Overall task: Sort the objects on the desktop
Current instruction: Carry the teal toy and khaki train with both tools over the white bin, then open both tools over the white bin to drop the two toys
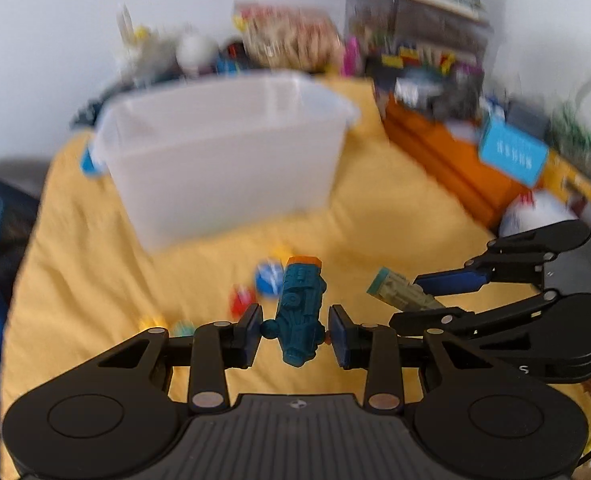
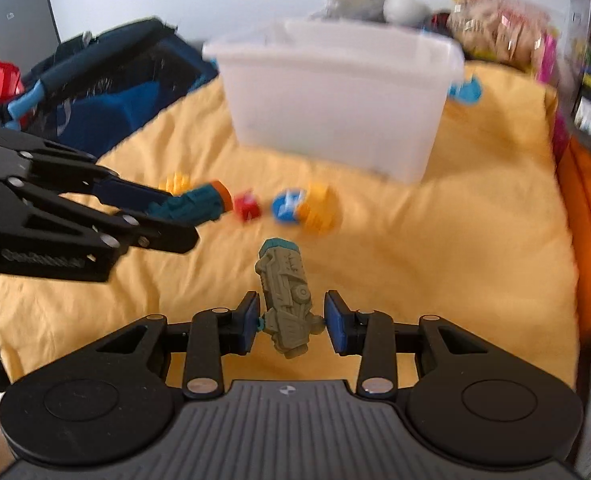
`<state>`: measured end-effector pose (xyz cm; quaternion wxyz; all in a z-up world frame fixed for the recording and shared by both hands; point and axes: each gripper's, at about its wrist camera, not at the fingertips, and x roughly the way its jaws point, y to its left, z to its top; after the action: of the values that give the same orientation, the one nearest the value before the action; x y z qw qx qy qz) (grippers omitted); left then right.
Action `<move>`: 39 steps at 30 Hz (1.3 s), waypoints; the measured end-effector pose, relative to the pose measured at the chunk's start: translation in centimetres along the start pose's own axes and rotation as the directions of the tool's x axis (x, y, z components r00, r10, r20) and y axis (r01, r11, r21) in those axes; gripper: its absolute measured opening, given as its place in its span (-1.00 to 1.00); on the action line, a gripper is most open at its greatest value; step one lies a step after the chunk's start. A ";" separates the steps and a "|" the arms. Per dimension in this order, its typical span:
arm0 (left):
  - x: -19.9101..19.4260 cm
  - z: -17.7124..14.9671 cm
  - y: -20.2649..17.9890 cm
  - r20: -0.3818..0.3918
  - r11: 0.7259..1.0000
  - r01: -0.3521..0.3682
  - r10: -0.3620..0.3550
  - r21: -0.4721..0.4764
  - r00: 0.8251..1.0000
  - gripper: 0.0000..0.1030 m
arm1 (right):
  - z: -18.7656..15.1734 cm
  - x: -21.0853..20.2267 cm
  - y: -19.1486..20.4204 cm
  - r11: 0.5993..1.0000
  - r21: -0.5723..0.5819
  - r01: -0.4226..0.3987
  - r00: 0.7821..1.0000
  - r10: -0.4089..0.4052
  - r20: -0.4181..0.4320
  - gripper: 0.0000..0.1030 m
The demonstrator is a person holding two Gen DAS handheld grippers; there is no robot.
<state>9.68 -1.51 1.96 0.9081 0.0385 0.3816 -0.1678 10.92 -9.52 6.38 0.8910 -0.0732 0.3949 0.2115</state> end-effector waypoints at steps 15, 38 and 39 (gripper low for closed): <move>2.5 14.1 4.6 0.161 0.983 -0.164 0.149 0.079 0.976 -0.23 | 16.0 1.9 -4.8 0.990 -0.033 0.135 0.964 -0.124 0.234 -0.24; 3.9 14.6 7.4 0.203 0.985 -0.166 0.173 -0.049 0.964 -0.01 | 18.3 6.5 -6.3 0.988 -0.016 0.156 0.976 -0.152 0.158 -0.16; 3.1 14.3 7.2 0.223 0.985 -0.163 0.170 -0.049 0.960 0.08 | 18.1 6.0 -6.1 0.988 -0.020 0.152 0.975 -0.146 0.169 -0.16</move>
<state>23.90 1.60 9.44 0.9571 0.0373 0.2735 -0.0883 29.34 -7.75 14.02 0.9331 -0.0993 0.3085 0.1559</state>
